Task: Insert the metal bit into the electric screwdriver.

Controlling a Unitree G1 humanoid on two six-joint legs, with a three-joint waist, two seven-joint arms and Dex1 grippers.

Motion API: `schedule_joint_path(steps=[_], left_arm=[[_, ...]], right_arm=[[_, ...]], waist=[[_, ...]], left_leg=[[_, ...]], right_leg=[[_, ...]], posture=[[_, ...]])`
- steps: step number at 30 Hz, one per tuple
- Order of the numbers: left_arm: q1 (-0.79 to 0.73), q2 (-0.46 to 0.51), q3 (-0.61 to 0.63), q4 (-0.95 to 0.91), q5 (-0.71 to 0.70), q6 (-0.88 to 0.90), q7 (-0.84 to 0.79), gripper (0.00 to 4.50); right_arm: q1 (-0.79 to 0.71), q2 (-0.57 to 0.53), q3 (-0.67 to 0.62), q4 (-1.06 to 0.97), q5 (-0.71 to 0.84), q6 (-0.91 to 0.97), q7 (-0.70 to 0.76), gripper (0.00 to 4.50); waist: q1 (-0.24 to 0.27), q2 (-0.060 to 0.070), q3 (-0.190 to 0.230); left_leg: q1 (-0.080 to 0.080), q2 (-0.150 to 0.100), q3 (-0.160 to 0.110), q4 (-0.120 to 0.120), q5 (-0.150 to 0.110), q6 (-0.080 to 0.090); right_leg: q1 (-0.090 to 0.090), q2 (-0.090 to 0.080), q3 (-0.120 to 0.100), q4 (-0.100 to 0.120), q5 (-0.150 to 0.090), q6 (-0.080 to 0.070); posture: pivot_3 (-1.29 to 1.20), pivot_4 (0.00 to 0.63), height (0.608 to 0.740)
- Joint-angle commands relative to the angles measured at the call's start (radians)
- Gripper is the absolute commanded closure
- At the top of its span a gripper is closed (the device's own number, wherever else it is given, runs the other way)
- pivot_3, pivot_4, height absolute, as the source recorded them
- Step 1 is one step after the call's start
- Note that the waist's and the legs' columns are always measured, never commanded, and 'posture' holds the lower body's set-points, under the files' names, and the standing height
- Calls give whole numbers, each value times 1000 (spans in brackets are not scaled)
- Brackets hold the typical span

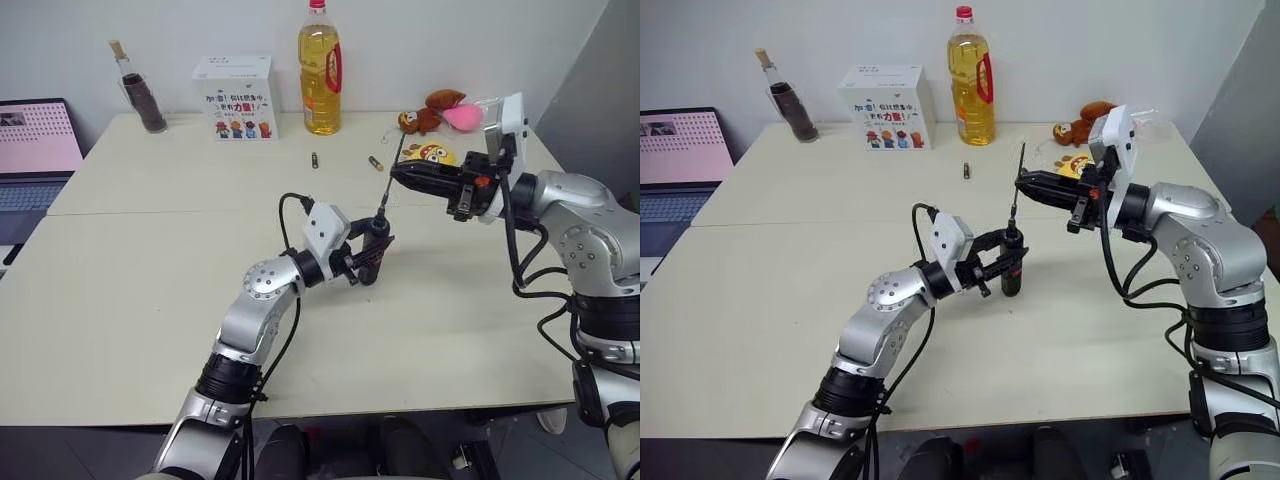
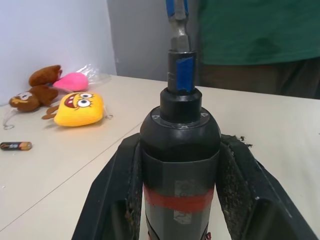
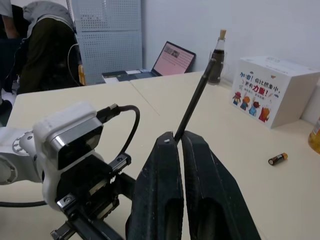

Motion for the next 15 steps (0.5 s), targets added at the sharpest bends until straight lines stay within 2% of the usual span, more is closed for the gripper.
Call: schedule_joint_path(steps=[1,15], left_arm=[[5,-2,-33,-20,0,1,-29,2858],[10,-1,-20,-26,-2,7,-13,2858]], right_arm=[[15,-8,37,4,-47,18,5,4464],[70,-7,21,-66,-37,25,-13,4464]], waist=[[0,0,0],[6,0,0]], left_leg=[[0,0,0,0,0,0],[0,0,0,0,0,0]], right_leg=[[0,0,0,0,0,0],[0,-1,0,0,0,0]], posture=[[0,150,740],[0,150,740]])
